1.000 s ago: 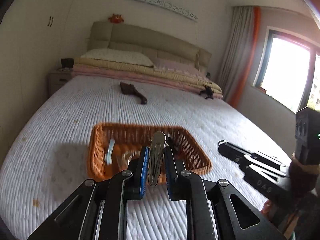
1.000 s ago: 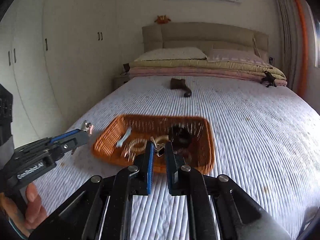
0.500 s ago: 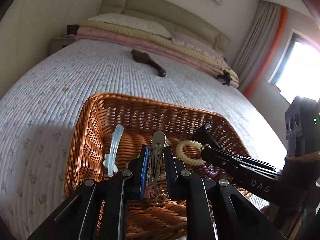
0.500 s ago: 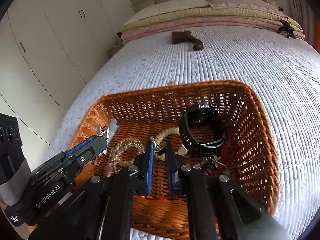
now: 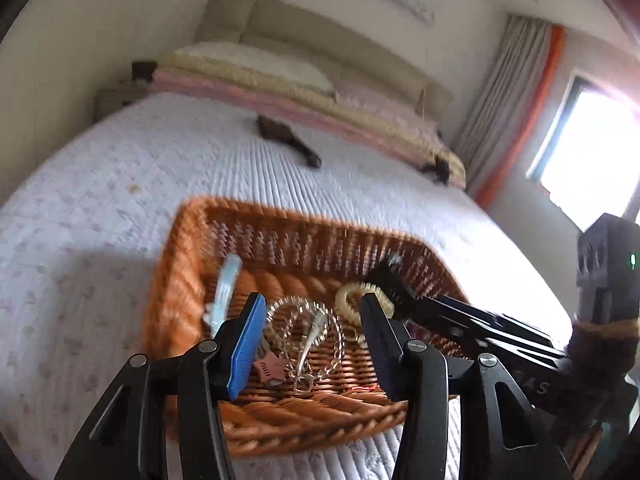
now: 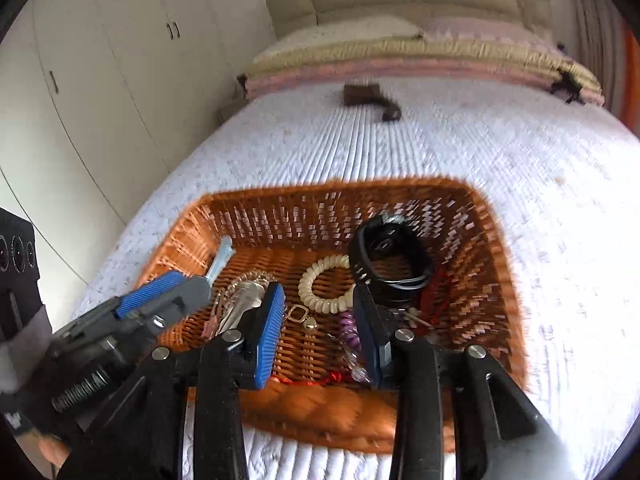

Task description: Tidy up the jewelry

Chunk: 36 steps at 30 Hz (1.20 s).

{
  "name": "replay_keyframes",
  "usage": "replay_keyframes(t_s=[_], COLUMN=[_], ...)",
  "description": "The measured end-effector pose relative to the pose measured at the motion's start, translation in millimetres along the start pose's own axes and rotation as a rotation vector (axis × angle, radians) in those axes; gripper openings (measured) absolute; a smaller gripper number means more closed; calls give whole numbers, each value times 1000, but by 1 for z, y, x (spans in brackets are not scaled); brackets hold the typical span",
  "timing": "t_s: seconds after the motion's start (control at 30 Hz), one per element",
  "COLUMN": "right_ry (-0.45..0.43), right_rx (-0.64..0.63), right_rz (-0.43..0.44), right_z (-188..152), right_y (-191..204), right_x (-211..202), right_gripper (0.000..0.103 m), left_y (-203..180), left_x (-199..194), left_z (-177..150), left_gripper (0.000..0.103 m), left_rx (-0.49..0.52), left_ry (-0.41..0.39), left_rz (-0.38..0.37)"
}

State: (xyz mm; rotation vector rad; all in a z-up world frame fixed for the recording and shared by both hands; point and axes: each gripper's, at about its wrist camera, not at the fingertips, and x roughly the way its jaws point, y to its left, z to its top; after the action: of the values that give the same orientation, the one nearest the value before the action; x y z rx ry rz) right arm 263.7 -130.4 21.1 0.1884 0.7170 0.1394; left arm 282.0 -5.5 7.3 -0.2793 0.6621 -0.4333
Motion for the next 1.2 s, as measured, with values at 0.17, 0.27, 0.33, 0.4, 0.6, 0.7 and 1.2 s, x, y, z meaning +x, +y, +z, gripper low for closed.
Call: replay_keyframes(t_s=[0.17,0.27,0.33,0.4,0.6,0.7,1.2], right_ry=[-148,-265,-331,-387,-432,-419,-375], right_rx=[-46,-76,-93,-99,-115,-95,-115], right_rz=[-51,-103,-133,-142,-175,-176,-217], right_z=[-25,-58,-86,-111,-152,-164,-176], right_y=[7,20,28,33,46,44,44], right_x=[-79,-127,-154,-171,-183,-174,-148], right_gripper=[39,47,54,65,68,68,81], left_y=[-11,-23,-35,-48,-77,-76,-47], left_x=[-70,-116,-145,-169,-191,-186,-176], left_z=[-8,-36,-64,-91,-143,-156,-164], left_gripper=[56,62,62,62,71,71,71], left_rx=[-9,-3,28,87,263,279,155], left_ry=[-103,-172,-217,-257,-331,-329,-308], left_rz=[21,74,164,232,304,326,324])
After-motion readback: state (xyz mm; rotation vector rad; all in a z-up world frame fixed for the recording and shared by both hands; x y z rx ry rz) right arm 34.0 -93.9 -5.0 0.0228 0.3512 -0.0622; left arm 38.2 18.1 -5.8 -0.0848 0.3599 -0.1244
